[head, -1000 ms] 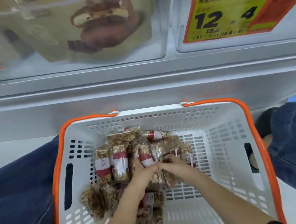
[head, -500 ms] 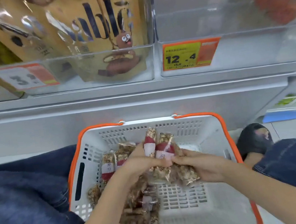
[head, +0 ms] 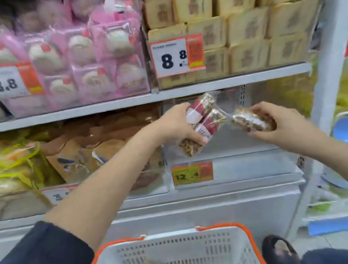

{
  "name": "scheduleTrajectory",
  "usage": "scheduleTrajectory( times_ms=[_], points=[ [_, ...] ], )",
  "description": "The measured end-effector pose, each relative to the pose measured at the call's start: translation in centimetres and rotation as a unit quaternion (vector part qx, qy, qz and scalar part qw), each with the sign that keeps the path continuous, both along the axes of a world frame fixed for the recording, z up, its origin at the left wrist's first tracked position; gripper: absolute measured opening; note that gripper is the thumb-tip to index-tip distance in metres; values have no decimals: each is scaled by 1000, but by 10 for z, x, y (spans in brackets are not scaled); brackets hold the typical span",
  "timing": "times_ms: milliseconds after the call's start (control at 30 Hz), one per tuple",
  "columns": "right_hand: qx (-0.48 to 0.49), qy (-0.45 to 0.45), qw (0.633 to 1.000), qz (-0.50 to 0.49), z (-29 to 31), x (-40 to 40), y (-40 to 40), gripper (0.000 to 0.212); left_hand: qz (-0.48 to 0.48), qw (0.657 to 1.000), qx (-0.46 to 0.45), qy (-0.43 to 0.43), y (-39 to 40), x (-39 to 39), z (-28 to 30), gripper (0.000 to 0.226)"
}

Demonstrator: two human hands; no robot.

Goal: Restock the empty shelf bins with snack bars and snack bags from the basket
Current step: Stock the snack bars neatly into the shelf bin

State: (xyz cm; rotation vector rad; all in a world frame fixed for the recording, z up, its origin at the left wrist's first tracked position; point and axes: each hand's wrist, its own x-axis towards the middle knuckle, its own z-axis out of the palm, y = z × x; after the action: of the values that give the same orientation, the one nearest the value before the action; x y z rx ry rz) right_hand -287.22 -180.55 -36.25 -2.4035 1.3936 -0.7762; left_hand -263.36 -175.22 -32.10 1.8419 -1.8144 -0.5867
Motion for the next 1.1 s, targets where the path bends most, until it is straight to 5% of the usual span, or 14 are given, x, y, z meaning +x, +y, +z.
scheduleTrajectory(
  times_ms=[133,333,500,633,733,833,933,1000,1100],
  points=[
    [-20,119,993,-11,-11,-3,-65,53,22,983,119,-137,-79,-1,-10,69],
    [137,245,941,186,-43,38,-128,55,-24,936,237,-258,-170,30,-71,97],
    [139,181,931,286,-85,102,-145,48,-29,922,242,-301,-205,60,-111,116],
    [175,158,928,289,-84,114,-140,70,-18,925,252,-285,-195,55,-82,107],
    [181,14,962,203,-60,84,-116,58,-27,959,165,-230,-145,36,-59,73],
    [-4,-107,983,152,-42,55,-61,22,-29,981,-43,-187,-65,28,-73,41],
    [-117,-175,962,177,-58,47,17,5,-34,959,-259,-112,25,14,-104,27],
    [-113,-125,970,175,-90,50,64,9,-29,941,-314,-123,72,12,-143,24],
    [114,128,960,219,-166,60,122,28,1,968,-190,-163,133,30,-237,23]
  ],
)
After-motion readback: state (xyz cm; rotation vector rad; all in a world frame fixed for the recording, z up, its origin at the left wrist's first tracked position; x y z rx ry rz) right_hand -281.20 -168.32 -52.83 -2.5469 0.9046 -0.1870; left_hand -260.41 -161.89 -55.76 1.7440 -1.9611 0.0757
